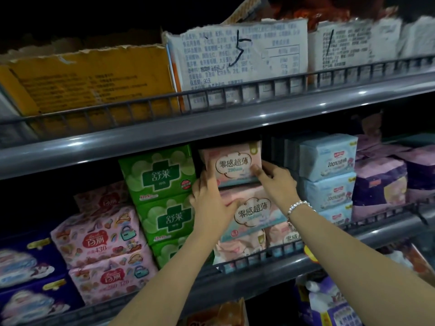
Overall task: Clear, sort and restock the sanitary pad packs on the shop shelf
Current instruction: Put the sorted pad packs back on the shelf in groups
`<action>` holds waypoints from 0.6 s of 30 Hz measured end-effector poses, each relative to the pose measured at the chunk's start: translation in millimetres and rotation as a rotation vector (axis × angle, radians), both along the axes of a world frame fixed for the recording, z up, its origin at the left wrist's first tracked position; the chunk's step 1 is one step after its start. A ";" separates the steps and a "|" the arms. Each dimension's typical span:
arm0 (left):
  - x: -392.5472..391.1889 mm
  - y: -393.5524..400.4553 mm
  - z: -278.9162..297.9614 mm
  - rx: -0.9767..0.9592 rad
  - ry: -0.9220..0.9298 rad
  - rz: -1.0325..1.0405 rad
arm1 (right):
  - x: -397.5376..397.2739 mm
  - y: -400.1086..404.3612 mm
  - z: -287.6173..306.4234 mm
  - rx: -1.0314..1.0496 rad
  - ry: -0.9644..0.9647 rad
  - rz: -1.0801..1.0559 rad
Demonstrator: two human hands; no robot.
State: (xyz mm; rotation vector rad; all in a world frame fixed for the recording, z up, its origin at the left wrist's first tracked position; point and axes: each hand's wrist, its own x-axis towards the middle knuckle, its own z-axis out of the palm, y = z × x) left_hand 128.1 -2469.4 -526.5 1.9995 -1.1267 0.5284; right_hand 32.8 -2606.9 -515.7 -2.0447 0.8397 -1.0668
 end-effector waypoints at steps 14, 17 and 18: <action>-10.0 14.4 -17.0 -0.046 -0.068 0.042 | -10.4 10.9 -13.8 0.122 -0.141 0.068; -8.0 13.0 -23.2 0.018 -0.224 0.145 | -13.3 15.0 -18.8 0.057 -0.142 0.050; -6.6 10.8 -26.9 0.060 -0.321 0.181 | -15.7 18.5 -19.7 0.054 -0.135 0.048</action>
